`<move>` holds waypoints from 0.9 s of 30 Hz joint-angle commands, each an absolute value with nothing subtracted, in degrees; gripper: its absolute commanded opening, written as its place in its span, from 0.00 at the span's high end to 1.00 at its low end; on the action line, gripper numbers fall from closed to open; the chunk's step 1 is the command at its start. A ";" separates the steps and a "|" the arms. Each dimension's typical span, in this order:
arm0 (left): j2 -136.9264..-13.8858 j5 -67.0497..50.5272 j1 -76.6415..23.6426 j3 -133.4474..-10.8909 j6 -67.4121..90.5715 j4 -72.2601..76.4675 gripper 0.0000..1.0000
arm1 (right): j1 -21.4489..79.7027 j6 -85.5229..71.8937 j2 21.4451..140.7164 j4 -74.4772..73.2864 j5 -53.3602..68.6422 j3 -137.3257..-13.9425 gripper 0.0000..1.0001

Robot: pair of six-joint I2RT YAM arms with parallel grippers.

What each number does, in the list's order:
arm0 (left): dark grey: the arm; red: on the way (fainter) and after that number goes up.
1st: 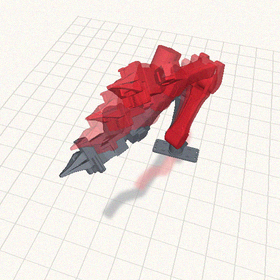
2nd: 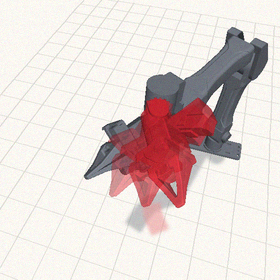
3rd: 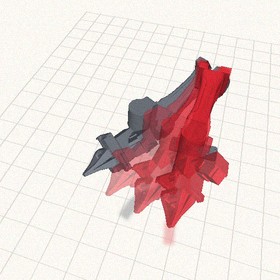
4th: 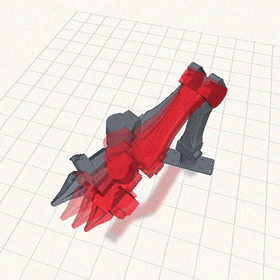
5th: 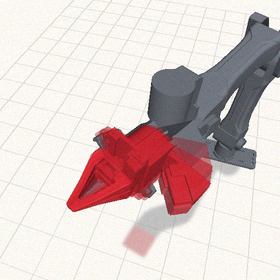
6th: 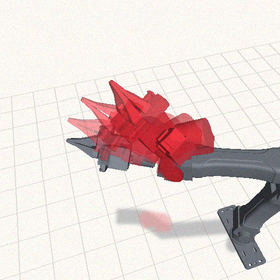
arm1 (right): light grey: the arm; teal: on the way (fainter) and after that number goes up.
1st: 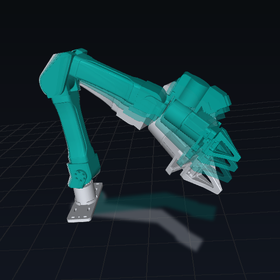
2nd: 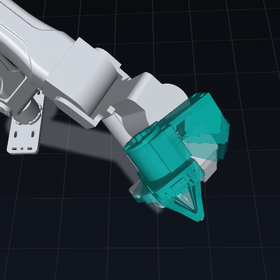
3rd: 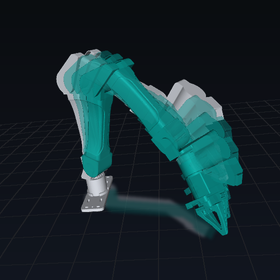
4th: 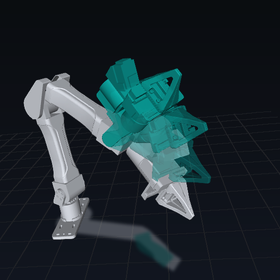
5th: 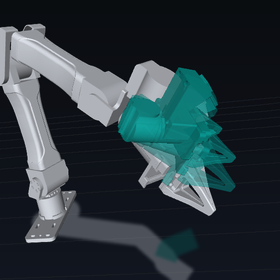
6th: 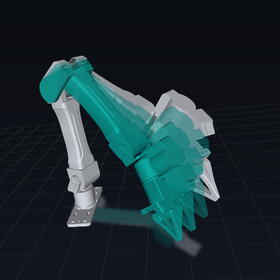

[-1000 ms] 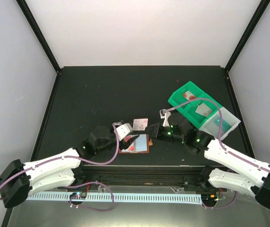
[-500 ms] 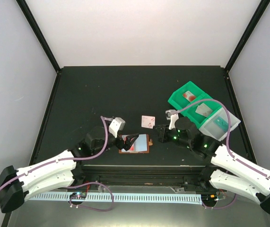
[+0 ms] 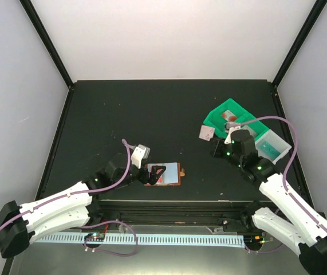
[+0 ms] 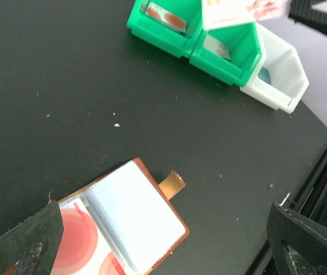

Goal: Take the credit cards out of the card holder

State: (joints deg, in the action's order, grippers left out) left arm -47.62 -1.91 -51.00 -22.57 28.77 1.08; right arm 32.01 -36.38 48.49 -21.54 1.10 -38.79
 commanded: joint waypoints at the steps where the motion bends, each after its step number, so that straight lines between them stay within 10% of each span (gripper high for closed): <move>1: -46.95 -3.51 -50.65 -24.60 29.72 -2.30 0.01 | 23.88 -34.60 46.63 -23.29 2.95 -38.70 0.99; 27: -41.29 -7.15 -50.54 -24.66 30.45 -7.44 0.01 | -4.94 -28.31 61.20 -17.12 7.56 -38.59 0.99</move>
State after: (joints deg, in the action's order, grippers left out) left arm -42.78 -6.04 -50.98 -22.59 30.61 -6.22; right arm -3.29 -30.87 57.67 -22.68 4.10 -38.72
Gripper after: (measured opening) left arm 0.990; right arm 0.010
